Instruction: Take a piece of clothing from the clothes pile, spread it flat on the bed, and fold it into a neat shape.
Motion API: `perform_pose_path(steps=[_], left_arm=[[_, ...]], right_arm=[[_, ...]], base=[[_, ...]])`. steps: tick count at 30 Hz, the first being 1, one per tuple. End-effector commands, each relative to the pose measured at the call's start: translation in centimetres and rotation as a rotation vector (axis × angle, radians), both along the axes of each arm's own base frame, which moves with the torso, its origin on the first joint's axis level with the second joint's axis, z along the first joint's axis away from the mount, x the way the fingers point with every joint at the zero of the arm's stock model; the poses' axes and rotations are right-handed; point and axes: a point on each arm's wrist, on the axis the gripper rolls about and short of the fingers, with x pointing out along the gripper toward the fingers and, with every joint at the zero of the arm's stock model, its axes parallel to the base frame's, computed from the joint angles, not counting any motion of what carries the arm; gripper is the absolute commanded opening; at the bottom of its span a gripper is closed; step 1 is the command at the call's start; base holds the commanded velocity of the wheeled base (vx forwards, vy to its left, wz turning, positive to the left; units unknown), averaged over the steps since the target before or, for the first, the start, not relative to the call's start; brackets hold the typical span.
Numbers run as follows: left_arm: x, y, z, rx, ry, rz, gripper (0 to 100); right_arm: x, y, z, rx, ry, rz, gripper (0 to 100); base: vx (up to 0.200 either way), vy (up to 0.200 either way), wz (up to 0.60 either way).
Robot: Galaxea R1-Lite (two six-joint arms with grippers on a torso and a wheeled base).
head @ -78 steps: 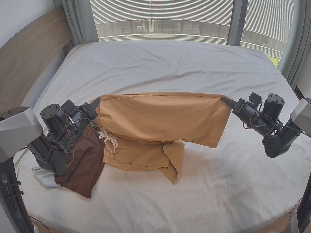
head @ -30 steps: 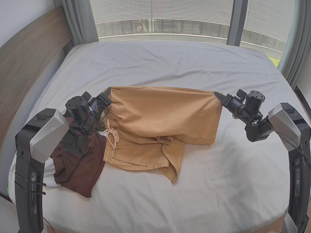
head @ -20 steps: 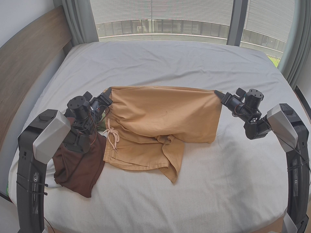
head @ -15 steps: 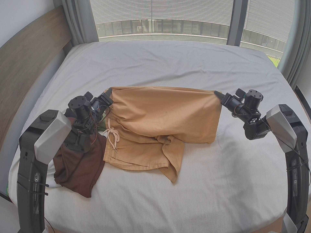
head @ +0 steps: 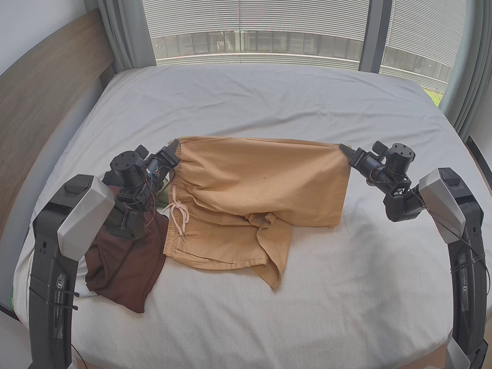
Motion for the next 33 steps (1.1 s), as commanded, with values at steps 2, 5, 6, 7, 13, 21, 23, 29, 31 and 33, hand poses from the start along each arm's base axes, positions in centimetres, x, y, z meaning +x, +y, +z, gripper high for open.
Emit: perform_pose_path(steps=[2,5,6,7,13,21,23,29,31,33], left_arm=[[0.1,-0.1,-0.3,0.001,-0.003,-0.005,100],[0.4,-0.1,0.2,-0.004,-0.019,-0.006,100],[0.5,-0.1,0.3,-0.006,-0.02,-0.005,100],[0.5,-0.1,0.3,-0.005,-0.012,-0.005,100],[0.1,-0.1,0.2,-0.005,0.008,0.026,100],[-5.0,0.7,1.6,0.015,0.069,0.014,100],[-6.9,1.1,1.4,0.027,0.093,-0.013,100],[-11.6,2.4,-0.6,0.059,0.159,-0.084,100],[-12.3,2.5,-1.2,0.069,0.194,-0.093,100],[-12.3,2.4,-1.8,0.079,0.209,-0.093,100]], right_arm=[[0.4,0.2,0.0,-0.019,-0.029,0.003,100],[0.9,0.1,-0.3,-0.041,-0.047,-0.014,100],[1.1,0.0,-0.2,-0.046,-0.046,-0.038,100],[1.1,0.0,-0.1,-0.045,-0.044,-0.052,100],[0.0,0.5,0.3,-0.046,-0.022,-0.056,100],[-6.1,4.6,0.4,-0.15,0.079,0.037,100],[-8.1,6.2,-0.3,-0.21,0.106,0.082,100],[-12.2,11.0,-1.7,-0.317,0.121,0.219,100],[-12.6,12.0,-1.9,-0.331,0.116,0.246,100],[-12.8,13.1,-2.1,-0.335,0.11,0.272,100]], base=[[0.0,0.0,0.0],[0.0,0.0,0.0],[0.0,0.0,0.0],[0.0,0.0,0.0],[0.0,0.0,0.0],[0.0,0.0,0.0],[0.0,0.0,0.0],[0.0,0.0,0.0],[0.0,0.0,0.0],[0.0,0.0,0.0]])
